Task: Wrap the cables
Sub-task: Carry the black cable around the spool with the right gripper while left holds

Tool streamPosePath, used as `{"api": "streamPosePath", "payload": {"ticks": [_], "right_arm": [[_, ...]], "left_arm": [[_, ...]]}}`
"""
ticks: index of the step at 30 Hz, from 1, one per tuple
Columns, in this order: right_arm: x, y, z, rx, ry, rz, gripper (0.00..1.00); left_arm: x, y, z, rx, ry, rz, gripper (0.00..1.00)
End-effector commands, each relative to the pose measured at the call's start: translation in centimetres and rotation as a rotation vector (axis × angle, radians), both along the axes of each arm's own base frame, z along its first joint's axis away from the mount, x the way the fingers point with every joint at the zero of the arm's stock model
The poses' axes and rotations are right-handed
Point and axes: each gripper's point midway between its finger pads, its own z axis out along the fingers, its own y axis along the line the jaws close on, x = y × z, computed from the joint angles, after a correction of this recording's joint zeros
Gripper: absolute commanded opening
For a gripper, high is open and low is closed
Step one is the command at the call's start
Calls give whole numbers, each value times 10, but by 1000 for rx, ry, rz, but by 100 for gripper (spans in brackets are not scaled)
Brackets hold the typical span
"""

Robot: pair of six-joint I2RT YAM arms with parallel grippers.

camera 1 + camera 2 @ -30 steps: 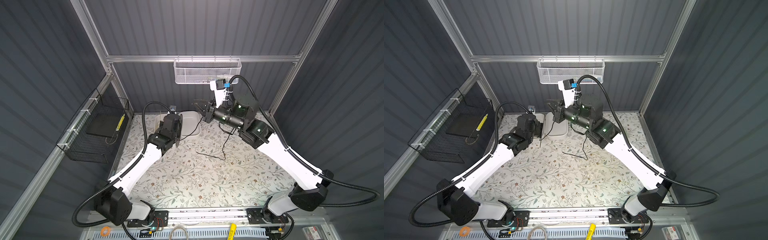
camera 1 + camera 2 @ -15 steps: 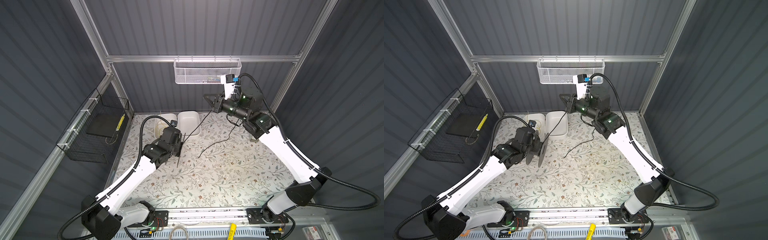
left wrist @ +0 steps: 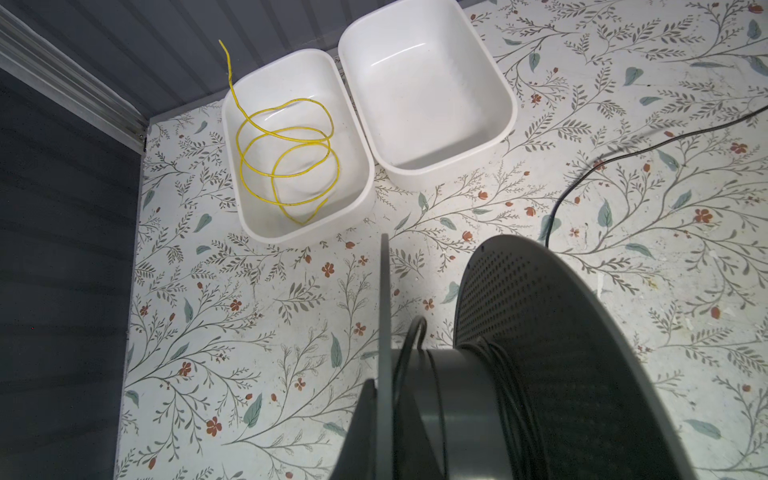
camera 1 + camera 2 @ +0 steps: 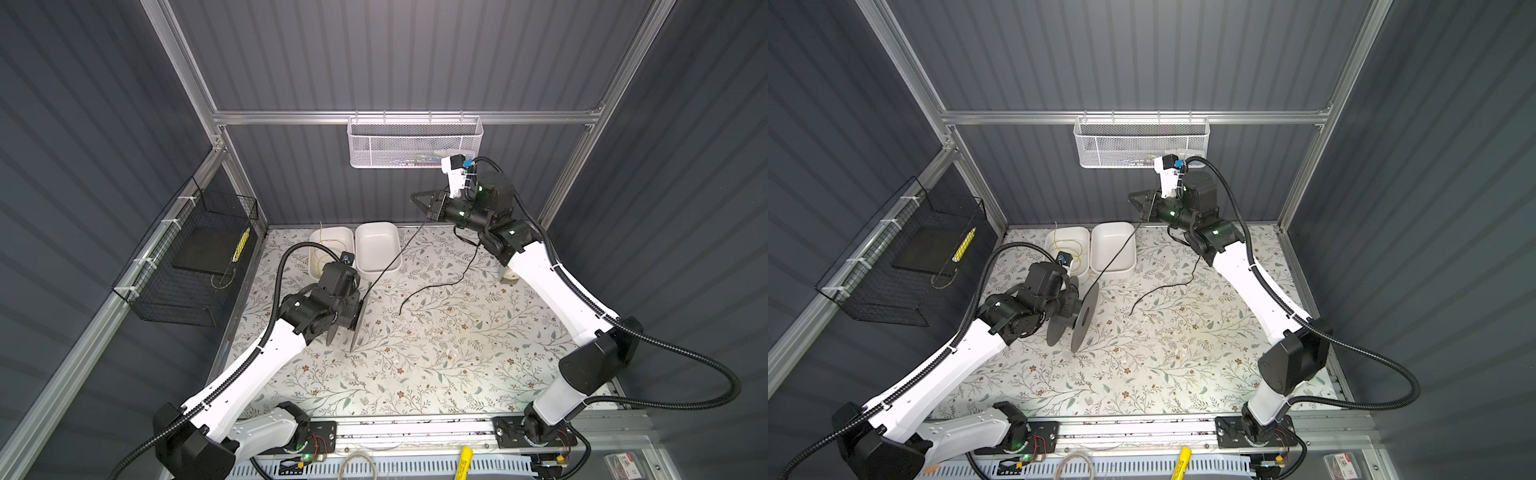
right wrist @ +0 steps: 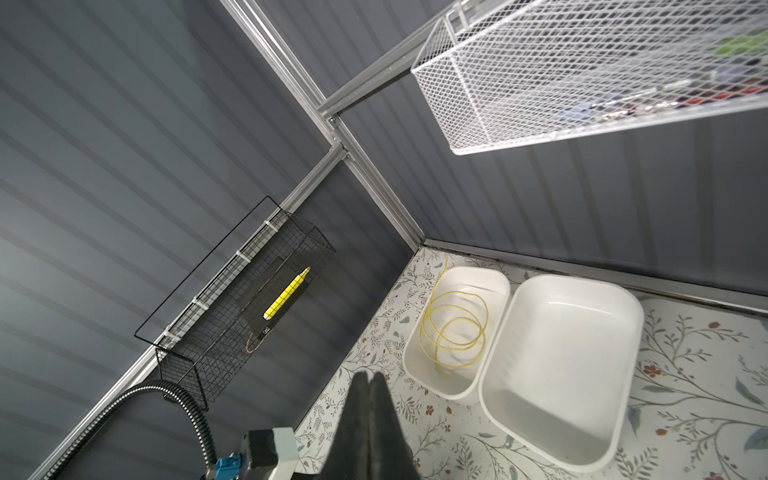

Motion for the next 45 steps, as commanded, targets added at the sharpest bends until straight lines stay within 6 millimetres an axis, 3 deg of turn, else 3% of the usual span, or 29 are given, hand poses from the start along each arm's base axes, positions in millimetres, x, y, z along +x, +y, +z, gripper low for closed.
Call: {"api": "streamPosePath", "payload": {"ticks": [1,10,18,29,37,41,45], "right_arm": [[10,-22,41,58,-88,-33,3],[45,-45,56,55,-91,-92,7],[81,-57,52,44,-58,-129,7],[109,-109,51,76,-24,-220,7],[126,-115,37,73,12,-228,8],[140,-118,29,95,34,-225,9],[146,-115,21,108,57,-205,0]], "left_arm": [[-17,11,-8,39,48,-6,0],[-34,25,6,42,48,4,0],[-52,40,21,50,49,15,0],[-68,53,27,73,57,18,0],[-75,57,44,69,46,4,0],[-77,71,62,104,-7,32,0],[-82,64,70,65,-1,-10,0]]}}
